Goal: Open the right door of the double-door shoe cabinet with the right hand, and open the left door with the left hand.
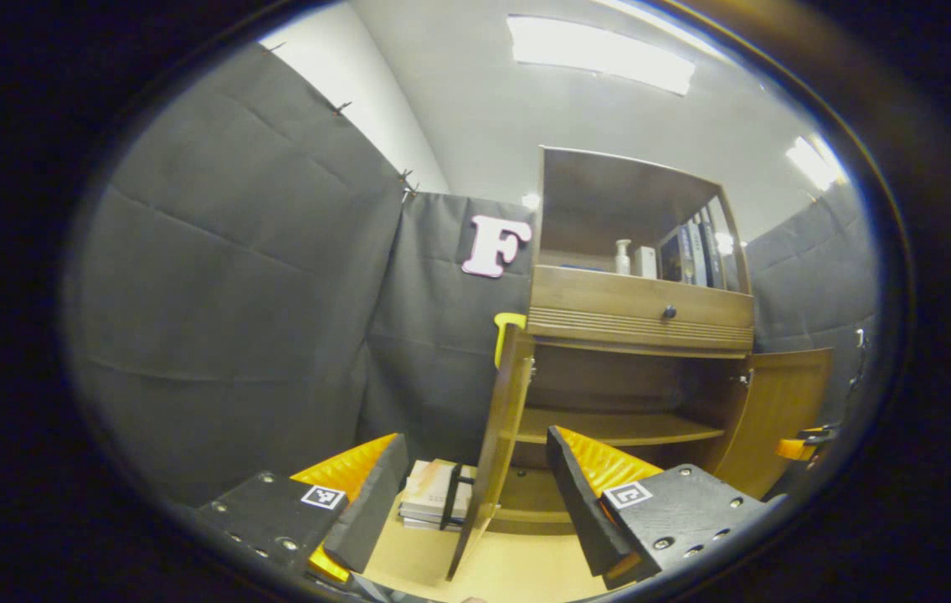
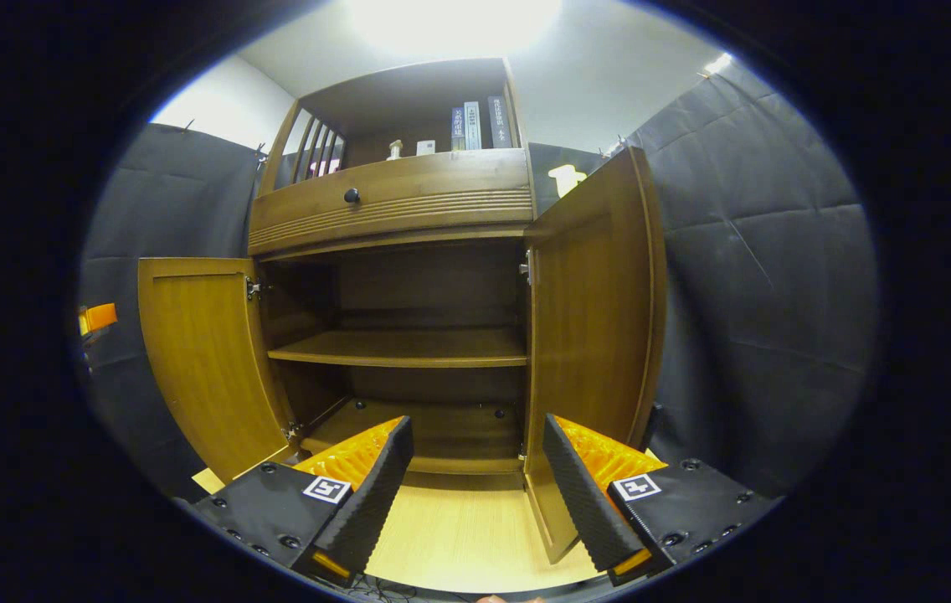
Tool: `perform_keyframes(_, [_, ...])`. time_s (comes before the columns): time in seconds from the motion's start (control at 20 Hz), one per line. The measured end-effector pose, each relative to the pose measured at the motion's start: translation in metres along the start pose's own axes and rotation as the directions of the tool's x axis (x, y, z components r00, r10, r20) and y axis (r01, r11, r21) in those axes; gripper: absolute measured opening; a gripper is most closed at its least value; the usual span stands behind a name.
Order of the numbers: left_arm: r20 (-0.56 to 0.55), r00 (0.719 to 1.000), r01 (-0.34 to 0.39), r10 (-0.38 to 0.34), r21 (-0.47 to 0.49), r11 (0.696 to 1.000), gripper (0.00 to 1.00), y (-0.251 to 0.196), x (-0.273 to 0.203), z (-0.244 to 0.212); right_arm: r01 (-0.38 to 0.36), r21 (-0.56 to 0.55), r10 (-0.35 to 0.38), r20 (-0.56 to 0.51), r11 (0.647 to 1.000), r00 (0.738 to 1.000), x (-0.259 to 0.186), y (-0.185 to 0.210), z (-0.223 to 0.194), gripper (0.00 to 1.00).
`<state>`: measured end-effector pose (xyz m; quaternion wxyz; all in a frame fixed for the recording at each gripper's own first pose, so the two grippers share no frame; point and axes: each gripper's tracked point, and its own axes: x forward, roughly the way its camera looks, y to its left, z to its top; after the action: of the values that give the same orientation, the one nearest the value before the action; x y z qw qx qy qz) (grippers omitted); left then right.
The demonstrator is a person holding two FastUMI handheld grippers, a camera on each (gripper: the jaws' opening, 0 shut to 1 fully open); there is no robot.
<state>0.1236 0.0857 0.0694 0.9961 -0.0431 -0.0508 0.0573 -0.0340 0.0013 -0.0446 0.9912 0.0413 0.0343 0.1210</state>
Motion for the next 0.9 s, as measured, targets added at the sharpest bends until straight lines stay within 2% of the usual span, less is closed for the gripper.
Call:
perform_keyframes(0.15, [-0.006,1.000,0.016,-0.016,0.005,1.000,0.95,-0.013,-0.002,-0.003,-0.003,0.008,0.003,0.014,1.000,1.000,-0.006,-0.009,0.003,0.93])
perform_keyframes(0.3, [-0.049,0.999,-0.010,0.011,0.012,1.000,0.95,-0.023,-0.004,-0.014,0.006,0.024,-0.007,0.026,1.000,1.000,-0.016,-0.025,0.005,0.92])
perform_keyframes(0.55, [-0.090,0.996,-0.010,0.010,0.004,1.000,0.95,-0.042,-0.008,-0.022,0.008,0.044,-0.010,0.048,0.999,0.999,-0.034,-0.047,0.005,0.92])
perform_keyframes(0.8, [-0.127,0.988,-0.086,0.086,0.008,0.996,0.95,-0.040,-0.018,-0.027,-0.014,0.055,0.011,0.055,0.998,0.998,-0.047,-0.060,-0.003,0.92])
perform_keyframes(0.85, [-0.130,0.987,-0.089,0.089,0.010,0.996,0.95,-0.040,-0.016,-0.028,-0.016,0.054,0.013,0.055,0.998,0.998,-0.048,-0.060,-0.004,0.98])
perform_keyframes(0.9, [-0.128,0.987,-0.092,0.093,0.015,0.996,0.95,-0.039,-0.016,-0.027,-0.019,0.050,0.016,0.054,0.999,0.998,-0.047,-0.058,-0.006,0.98])
